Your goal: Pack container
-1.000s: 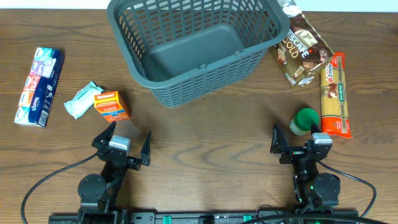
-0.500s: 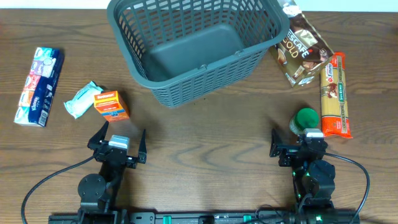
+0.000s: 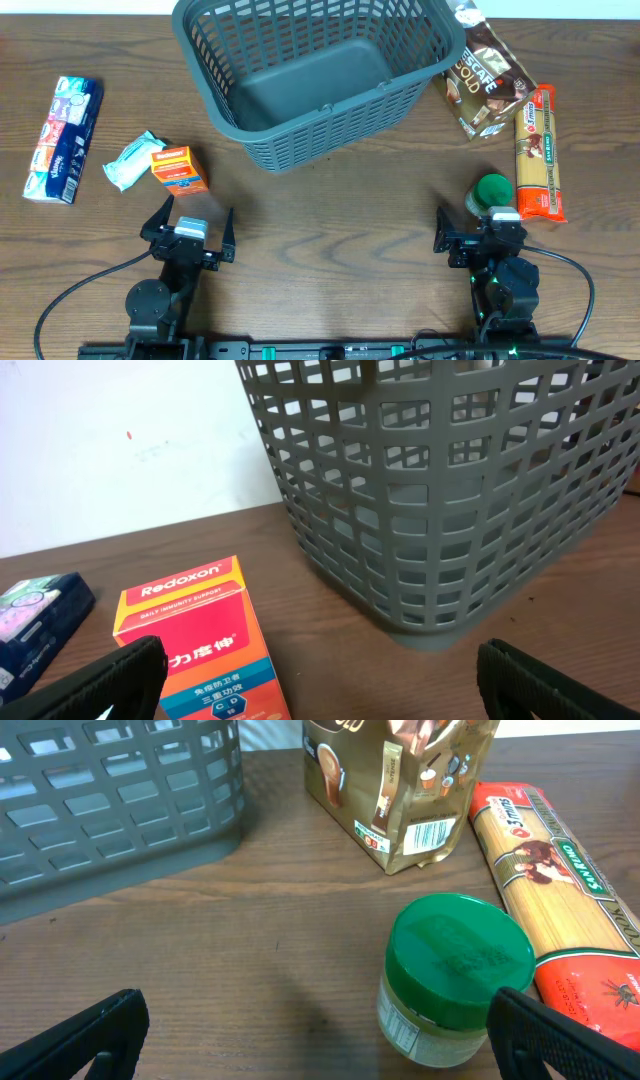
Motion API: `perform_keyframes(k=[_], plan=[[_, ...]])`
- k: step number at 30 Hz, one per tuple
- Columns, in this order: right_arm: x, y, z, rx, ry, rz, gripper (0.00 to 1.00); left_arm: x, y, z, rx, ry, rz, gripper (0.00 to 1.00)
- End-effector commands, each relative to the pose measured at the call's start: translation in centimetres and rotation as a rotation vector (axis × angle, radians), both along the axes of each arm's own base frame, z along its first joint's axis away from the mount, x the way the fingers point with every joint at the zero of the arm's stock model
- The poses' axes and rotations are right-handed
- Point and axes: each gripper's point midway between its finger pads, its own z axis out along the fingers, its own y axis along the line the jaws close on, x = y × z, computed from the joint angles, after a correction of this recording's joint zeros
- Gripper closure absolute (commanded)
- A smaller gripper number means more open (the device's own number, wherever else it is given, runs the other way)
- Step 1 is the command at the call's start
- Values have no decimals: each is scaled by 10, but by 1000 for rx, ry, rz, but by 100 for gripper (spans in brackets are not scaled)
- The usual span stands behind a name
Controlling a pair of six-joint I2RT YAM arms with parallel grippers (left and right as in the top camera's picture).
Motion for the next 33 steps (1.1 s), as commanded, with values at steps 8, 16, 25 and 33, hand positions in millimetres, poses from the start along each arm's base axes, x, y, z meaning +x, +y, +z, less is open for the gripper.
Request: perform_keyframes(k=[8, 16, 25, 33], plan=[[-2, -5, 0, -27, 11, -21, 1, 0, 0, -16, 16, 41, -2, 2], [-2, -5, 0, -27, 11, -21, 1, 0, 0, -16, 16, 41, -2, 2], [-1, -5, 0, -27, 11, -21, 1, 0, 0, -16, 16, 40, -2, 1], [-7, 55, 14, 456, 29, 187, 1, 0, 0, -16, 16, 41, -2, 1]])
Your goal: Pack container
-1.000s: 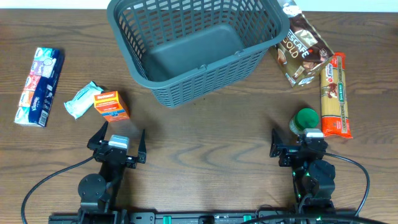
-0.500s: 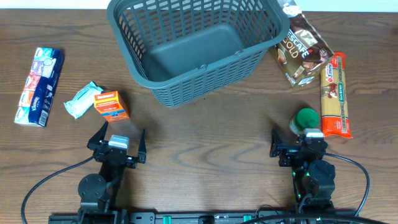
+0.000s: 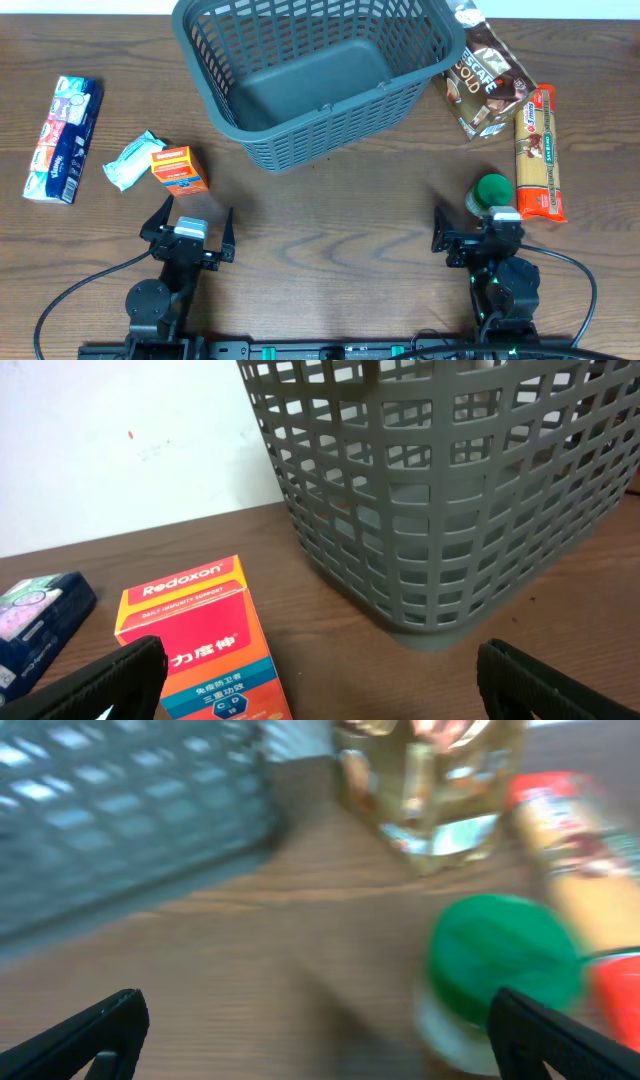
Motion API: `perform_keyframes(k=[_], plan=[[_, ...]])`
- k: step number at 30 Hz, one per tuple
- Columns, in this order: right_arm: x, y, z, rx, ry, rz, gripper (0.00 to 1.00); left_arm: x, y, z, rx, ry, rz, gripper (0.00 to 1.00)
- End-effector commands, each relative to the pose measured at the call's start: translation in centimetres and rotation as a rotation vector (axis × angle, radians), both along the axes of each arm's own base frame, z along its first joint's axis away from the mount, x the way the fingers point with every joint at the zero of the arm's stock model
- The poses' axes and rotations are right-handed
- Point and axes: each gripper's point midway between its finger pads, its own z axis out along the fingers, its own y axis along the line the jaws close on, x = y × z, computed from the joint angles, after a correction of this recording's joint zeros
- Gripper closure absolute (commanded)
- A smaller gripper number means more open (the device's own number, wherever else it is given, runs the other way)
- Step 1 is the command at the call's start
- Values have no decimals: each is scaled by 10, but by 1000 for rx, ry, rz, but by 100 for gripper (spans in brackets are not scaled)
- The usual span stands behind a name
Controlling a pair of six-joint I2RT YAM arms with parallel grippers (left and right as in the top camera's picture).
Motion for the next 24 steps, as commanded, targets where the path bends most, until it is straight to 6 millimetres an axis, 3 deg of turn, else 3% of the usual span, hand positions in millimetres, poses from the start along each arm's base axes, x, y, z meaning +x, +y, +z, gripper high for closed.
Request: perform_keyframes(k=[1, 5, 9, 14, 17, 19, 24], plan=[[-14, 54, 7, 427, 93, 199, 1, 0, -1, -16, 16, 40, -5, 1], [-14, 55, 12, 573, 119, 164, 1, 0, -1, -16, 16, 40, -5, 1], [-13, 70, 48, 565, 0, 296, 1, 0, -1, -16, 16, 40, -5, 1], [-7, 69, 98, 372, -70, 340, 1, 0, -1, -16, 16, 40, -5, 2], [8, 59, 132, 206, -52, 305, 1, 0, -1, -16, 16, 40, -5, 1], [23, 54, 151, 127, -9, 288, 7, 0, -1, -16, 16, 40, -5, 2], [71, 53, 196, 2, 84, 306, 38, 0, -1, -16, 16, 40, -5, 2]])
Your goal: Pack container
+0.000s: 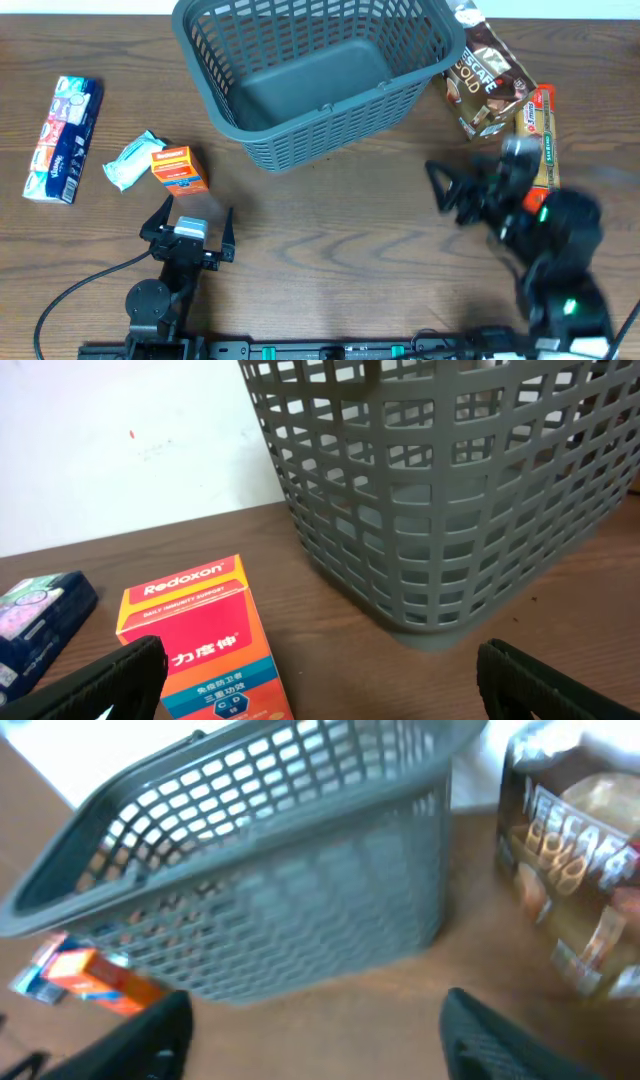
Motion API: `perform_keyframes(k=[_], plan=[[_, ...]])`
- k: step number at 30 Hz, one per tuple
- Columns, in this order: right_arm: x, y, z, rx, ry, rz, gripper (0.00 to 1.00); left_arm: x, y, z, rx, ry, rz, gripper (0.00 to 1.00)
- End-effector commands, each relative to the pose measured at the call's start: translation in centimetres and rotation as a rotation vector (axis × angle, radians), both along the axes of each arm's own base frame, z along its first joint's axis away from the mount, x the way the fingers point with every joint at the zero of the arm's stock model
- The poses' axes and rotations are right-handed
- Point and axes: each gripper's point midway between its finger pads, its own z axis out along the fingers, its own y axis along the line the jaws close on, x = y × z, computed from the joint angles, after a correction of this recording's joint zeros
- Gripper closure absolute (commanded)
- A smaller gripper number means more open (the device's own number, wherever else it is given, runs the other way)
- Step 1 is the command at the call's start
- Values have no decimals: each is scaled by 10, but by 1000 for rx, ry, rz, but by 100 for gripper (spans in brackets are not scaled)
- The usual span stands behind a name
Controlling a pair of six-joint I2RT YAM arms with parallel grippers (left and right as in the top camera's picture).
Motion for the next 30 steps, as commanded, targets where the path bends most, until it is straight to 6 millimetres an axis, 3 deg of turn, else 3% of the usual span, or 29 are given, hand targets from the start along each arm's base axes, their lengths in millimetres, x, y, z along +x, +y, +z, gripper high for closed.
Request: perform_keyframes(k=[1, 5, 8, 13, 19, 24, 30], plan=[[37, -3, 28, -153, -25, 30, 41, 0, -1, -15, 15, 40, -9, 2], [86, -2, 64, -183, -20, 26, 67, 0, -1, -15, 15, 40, -9, 2], [118, 4, 85, -202, -49, 33, 99, 0, -1, -15, 15, 40, -9, 1], [163, 18, 88, -270, -35, 24, 99, 0, -1, -15, 15, 40, -9, 2], [200, 35, 41, -319, 101, 49, 99, 0, -1, -15, 15, 40, -9, 1], [207, 36, 3, -342, 257, 73, 99, 0, -1, -15, 15, 40, -9, 1], [204, 31, -2, -370, 337, 64, 99, 0, -1, -15, 15, 40, -9, 2]])
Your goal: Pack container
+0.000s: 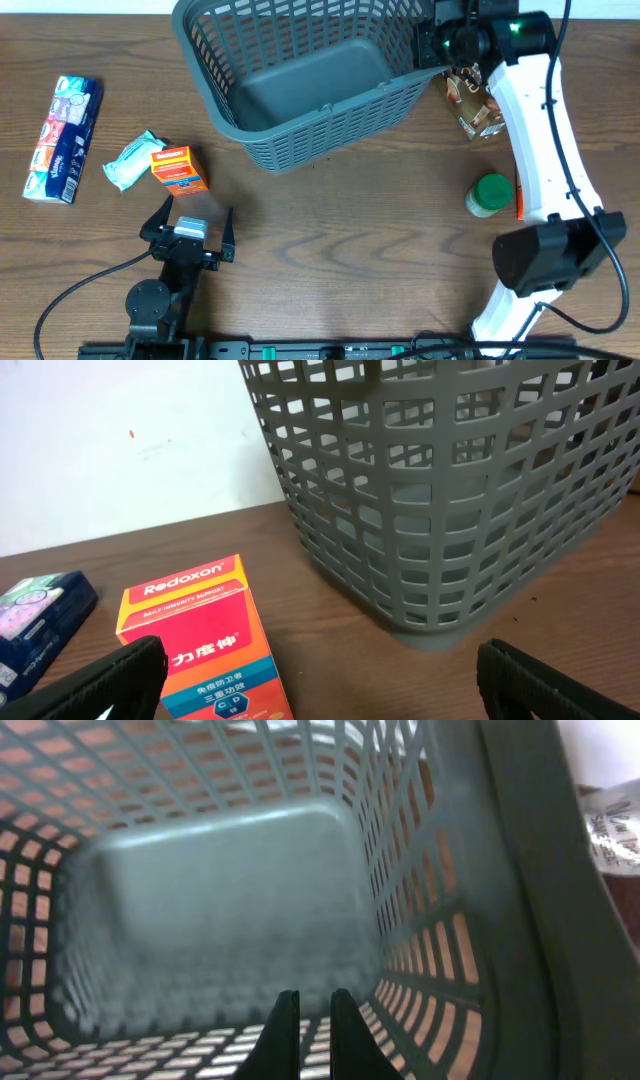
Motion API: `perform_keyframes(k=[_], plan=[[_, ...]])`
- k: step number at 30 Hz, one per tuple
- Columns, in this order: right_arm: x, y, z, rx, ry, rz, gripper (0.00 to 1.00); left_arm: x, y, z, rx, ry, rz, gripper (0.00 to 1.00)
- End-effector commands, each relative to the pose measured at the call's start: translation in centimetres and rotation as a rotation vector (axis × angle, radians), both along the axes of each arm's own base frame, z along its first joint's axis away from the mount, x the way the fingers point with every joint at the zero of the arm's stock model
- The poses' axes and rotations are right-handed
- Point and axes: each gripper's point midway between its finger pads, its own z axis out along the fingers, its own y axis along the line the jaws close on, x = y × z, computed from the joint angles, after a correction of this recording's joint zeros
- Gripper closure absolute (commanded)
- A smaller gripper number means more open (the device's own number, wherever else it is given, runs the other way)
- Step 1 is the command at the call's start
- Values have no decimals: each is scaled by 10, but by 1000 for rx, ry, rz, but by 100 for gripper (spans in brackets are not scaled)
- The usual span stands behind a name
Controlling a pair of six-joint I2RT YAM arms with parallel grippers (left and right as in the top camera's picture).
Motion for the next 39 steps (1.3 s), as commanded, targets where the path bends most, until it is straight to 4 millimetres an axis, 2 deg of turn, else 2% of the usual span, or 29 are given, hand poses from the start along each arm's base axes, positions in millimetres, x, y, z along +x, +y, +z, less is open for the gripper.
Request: perform_keyframes(k=[1, 11, 25, 32, 39], plan=[[2, -1, 27, -21, -59, -2, 99, 0, -1, -15, 15, 40, -9, 1], [-19, -13, 19, -88, 33, -9, 99, 0, -1, -15, 15, 40, -9, 2], [-14, -20, 21, -149, 4, -43, 99, 0, -1, -15, 15, 40, -9, 1], [-19, -20, 4, -167, 68, -27, 99, 0, -1, -15, 15, 40, -9, 1], [-38, -24, -9, -186, 164, -20, 99, 0, -1, -15, 15, 40, -9, 2]])
